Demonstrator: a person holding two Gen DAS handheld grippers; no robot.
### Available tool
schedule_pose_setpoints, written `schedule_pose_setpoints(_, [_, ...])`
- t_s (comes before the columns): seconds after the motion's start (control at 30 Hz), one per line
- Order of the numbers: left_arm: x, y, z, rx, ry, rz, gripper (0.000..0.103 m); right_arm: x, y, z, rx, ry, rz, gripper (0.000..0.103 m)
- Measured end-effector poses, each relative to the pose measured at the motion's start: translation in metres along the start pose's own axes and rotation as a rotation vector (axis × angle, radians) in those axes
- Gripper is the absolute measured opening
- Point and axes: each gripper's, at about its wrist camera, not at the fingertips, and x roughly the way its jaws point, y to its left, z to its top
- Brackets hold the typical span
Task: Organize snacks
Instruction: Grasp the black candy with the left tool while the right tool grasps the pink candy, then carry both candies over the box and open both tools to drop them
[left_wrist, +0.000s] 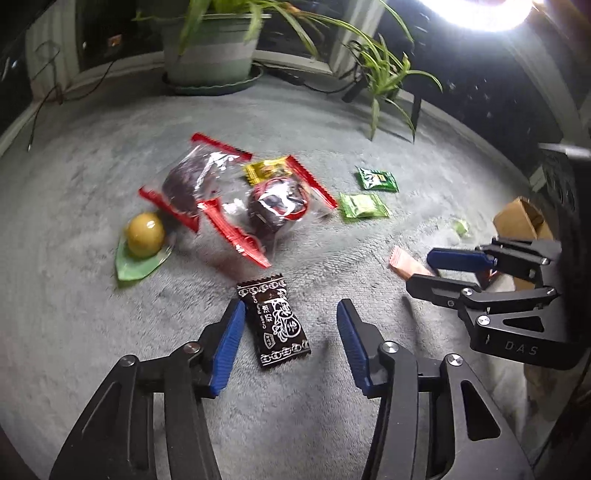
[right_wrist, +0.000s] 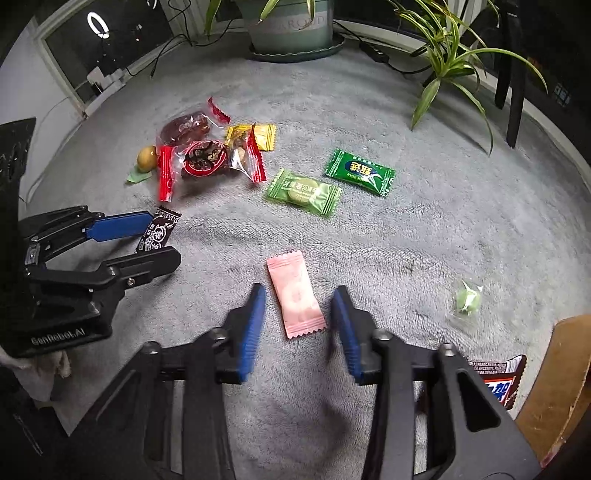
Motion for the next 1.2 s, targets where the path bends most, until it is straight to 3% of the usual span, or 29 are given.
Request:
schedule_pose_setpoints(0.17, [0.001,-0.007,-0.004,0.067,-0.013,0.052,0.043,0.001,0.012,0.000,-0.049,0.005,-0.037,0.024])
schedule_pose_setpoints(0.27, [0.001,-0.008,-0.007,0.101,-0.023,0.089,0.029,0.001,0.014,0.000,-0.061,0.006,-0.054,0.022])
schedule_pose_setpoints(0.37, [-0.001,-0.002,-0.007,0.095,-0.029,0.087,0.023,0.001,0.013,0.001,-0.053,0.005,-0.054,0.021])
schedule_pose_setpoints(0.8, [-0.015,0.005,-0.012,0.028,-0.039,0.017,0.023,-0.020,0.006,-0.011,0.034,-0.046,-0.022,0.019])
schedule_pose_setpoints(1.2, [-0.050,-0.032,-0.003,0.068,-0.105,-0.088,0.023,-0.098,-0.011,-0.036,0.151,-0.200,-0.020,0.019])
